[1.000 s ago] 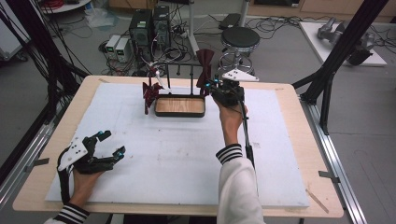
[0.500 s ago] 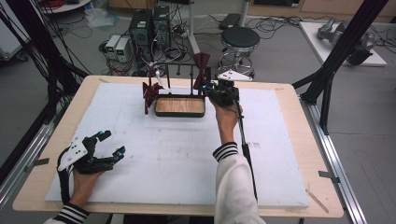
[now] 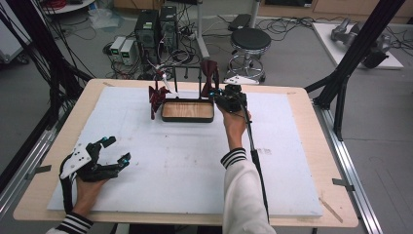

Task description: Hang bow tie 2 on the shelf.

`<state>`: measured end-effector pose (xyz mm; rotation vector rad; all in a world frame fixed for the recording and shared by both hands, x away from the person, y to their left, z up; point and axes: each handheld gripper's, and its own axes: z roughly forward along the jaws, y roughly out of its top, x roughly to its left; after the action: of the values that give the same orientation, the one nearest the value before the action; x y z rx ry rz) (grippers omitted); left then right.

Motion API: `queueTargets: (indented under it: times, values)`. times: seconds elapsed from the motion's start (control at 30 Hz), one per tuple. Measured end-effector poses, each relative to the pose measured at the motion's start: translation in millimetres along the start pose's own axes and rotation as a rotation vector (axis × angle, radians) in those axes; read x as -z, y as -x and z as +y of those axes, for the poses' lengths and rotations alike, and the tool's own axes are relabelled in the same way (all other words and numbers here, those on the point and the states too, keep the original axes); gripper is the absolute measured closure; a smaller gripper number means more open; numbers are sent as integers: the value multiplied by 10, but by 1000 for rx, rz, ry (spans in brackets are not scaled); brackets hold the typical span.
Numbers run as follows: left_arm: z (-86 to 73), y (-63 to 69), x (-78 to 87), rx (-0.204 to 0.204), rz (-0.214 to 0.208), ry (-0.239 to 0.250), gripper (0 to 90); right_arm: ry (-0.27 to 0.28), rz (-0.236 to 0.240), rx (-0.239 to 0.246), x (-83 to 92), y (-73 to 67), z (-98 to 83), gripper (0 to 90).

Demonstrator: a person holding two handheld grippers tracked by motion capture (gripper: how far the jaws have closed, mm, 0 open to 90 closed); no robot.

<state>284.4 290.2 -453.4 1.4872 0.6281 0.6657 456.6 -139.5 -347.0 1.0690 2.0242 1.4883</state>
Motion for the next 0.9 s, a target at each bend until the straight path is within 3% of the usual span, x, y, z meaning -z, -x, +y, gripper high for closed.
queueTargets:
  times: [0.3,0.9]
  values:
    - [-1,0,1,0,-1,1,164,-50,20,-35,-71,48,-63,839]
    - [-1,2,3,-2,-1,2,166,-78,30,-33,-86,48,-79,825]
